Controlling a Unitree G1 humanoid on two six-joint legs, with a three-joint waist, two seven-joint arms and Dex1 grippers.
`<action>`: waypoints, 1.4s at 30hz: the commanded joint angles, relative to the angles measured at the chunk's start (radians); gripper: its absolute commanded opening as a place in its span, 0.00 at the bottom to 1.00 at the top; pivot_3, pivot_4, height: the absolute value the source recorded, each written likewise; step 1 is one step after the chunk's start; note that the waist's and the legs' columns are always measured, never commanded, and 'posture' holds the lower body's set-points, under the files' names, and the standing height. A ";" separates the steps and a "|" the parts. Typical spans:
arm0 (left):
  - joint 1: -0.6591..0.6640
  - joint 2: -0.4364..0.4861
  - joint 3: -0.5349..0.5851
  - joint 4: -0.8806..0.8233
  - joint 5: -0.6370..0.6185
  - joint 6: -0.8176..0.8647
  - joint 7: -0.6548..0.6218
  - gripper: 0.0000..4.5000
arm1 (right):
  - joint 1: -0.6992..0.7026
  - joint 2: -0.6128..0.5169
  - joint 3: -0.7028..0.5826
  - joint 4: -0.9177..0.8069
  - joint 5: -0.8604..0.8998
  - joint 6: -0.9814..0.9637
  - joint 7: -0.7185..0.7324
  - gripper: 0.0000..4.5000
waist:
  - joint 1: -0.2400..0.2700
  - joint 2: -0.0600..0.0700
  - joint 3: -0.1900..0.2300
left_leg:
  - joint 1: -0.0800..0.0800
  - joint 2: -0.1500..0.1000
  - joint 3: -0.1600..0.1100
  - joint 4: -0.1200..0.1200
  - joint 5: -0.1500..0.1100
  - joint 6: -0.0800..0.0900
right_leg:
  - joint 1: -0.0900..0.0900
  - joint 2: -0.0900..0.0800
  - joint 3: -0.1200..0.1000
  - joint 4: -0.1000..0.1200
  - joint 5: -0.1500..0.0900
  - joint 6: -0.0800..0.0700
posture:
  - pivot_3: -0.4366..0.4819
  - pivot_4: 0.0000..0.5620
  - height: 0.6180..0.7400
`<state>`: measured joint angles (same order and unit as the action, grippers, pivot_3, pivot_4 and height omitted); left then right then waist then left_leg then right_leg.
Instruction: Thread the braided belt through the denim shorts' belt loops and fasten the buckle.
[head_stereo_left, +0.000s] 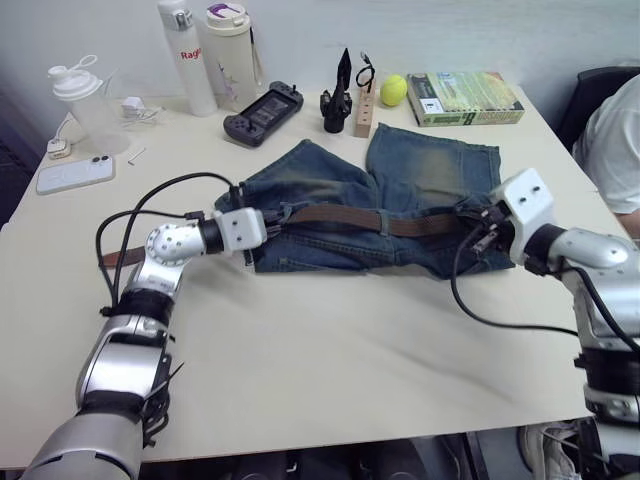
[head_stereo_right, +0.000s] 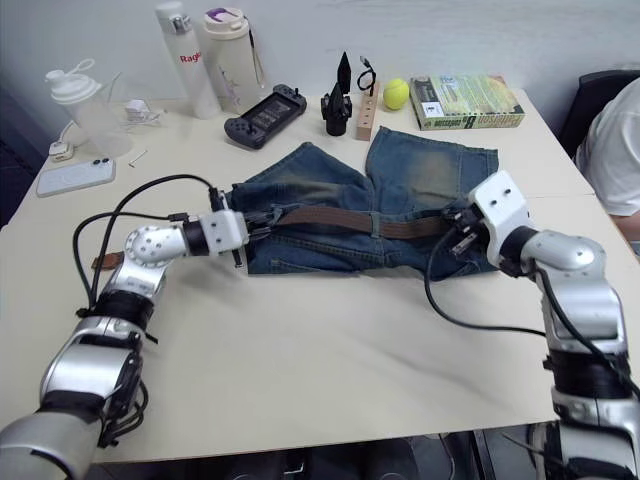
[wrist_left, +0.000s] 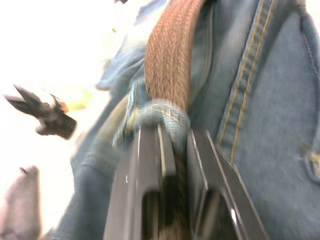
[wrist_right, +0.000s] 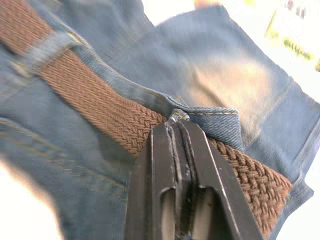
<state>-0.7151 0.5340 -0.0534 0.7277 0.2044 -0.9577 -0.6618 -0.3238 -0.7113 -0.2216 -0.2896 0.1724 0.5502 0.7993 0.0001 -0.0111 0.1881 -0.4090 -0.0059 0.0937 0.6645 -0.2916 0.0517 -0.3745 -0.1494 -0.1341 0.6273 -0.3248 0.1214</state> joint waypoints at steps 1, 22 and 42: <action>0.152 0.041 0.056 -0.178 0.119 -0.202 0.145 0.04 | 0.143 -0.049 -0.059 -0.139 0.012 -0.118 0.045 0.00 | 0.000 0.000 0.000 | 0.001 0.000 0.000 0.000 0.000 0.000 | 0.001 -0.001 0.001 0.000 0.000 0.000 | 0.48 0.27 0.87; 0.332 0.247 -0.066 -0.211 0.409 -0.339 0.498 0.60 | 0.523 -0.282 -0.062 -0.258 0.027 -0.065 0.192 0.53 | 0.003 0.000 0.000 | 0.003 0.001 0.000 -0.001 -0.003 0.000 | 0.002 -0.008 0.000 0.000 0.000 0.000 | 0.48 0.27 0.87; 0.288 0.414 -0.218 -0.566 -0.723 0.434 -0.147 0.77 | 0.156 -0.314 -0.139 -0.324 0.474 0.328 0.135 0.98 | -0.002 0.001 0.000 | 0.004 -0.001 -0.001 0.001 -0.003 0.001 | 0.004 -0.013 -0.002 0.000 0.000 0.000 | 0.48 0.27 0.87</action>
<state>-0.4210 0.9579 -0.3014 0.2116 -0.4456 -0.6396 -0.7694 -0.1372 -1.0451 -0.4070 -0.6241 0.6479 0.8408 1.0090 -0.0022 -0.0103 0.1886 -0.4053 -0.0066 0.0932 0.6663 -0.2946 0.0531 -0.3702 -0.1606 -0.1362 0.6275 -0.3247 0.1214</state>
